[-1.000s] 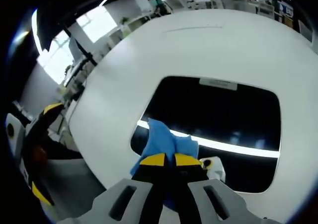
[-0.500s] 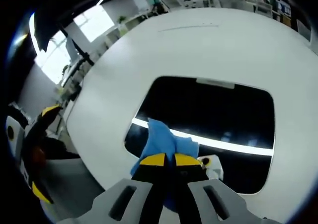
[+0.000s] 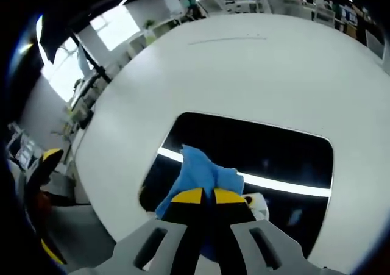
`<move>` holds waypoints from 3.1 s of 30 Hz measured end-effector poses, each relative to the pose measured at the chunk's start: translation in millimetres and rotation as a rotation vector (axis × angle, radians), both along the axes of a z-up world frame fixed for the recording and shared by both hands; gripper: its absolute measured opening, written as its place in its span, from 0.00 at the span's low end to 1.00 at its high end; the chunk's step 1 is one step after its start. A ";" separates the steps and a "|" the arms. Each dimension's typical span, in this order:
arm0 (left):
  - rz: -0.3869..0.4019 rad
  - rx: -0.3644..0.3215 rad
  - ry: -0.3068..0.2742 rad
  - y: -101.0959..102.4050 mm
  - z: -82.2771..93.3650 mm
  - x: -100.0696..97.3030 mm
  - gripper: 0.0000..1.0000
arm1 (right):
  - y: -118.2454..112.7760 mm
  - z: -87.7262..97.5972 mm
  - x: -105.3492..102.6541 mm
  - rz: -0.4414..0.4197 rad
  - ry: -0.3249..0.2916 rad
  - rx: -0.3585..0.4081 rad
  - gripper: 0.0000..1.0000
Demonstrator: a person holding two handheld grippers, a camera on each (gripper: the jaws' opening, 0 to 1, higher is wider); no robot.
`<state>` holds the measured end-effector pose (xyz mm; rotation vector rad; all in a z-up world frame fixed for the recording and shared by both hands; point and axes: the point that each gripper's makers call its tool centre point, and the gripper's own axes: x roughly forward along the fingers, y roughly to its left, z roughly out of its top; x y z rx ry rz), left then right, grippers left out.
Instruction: Wipe the mirror surface with the cleaning cloth until all visible marks leave the cleaned area.
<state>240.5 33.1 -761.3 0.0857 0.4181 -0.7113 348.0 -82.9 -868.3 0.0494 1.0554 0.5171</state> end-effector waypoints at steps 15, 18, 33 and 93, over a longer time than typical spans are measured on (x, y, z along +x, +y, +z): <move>0.006 0.013 -0.006 1.7 -0.5 1.1 0.99 | -0.6 0.3 49.7 0.014 -0.028 -0.037 0.00; 0.009 0.014 -0.008 2.6 -0.8 1.8 0.99 | -0.2 0.0 59.4 0.018 -0.033 -0.047 0.00; 0.017 0.019 -0.009 3.8 -1.0 2.8 0.99 | -0.6 2.0 76.1 0.011 -0.021 -0.034 0.00; 0.018 0.024 -0.017 3.1 -0.1 2.1 0.99 | -48.7 -3.8 44.1 -0.074 -0.023 -0.039 0.00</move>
